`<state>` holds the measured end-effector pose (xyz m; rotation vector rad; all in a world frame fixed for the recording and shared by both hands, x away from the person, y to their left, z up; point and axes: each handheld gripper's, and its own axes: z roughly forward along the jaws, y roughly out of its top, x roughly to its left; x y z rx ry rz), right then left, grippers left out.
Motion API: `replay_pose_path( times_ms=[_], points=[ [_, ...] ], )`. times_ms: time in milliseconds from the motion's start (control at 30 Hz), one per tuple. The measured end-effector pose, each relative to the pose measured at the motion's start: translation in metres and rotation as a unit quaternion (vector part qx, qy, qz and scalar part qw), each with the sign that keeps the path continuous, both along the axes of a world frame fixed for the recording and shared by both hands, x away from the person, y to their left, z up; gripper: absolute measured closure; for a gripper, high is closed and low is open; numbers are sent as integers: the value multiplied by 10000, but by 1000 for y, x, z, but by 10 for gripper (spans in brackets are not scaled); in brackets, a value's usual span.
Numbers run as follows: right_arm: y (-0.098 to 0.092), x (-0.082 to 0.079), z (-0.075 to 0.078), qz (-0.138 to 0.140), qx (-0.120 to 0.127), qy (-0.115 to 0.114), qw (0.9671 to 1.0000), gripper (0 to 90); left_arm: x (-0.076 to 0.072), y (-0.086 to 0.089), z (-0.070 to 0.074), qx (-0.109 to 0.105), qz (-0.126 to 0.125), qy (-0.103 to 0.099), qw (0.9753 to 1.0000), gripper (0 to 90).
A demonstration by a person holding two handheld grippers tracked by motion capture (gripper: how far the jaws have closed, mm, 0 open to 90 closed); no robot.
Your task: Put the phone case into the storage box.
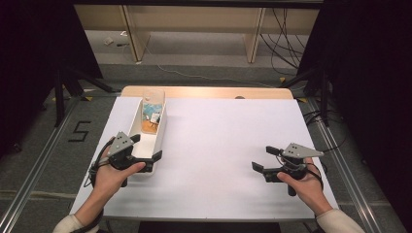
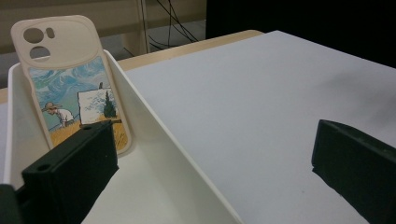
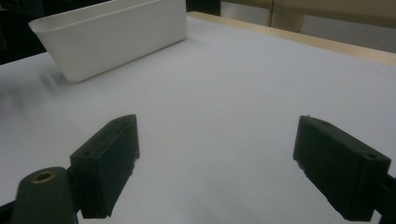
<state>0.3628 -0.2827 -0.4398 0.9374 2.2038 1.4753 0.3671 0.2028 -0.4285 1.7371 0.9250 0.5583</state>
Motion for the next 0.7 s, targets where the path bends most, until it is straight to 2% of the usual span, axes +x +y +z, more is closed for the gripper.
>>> replay_pose_path(
  times_ms=[700],
  points=[
    [-1,0,-1,-11,-8,7,10000,154,0,-5,-3,140,-59,8,9999,0]
  ],
)
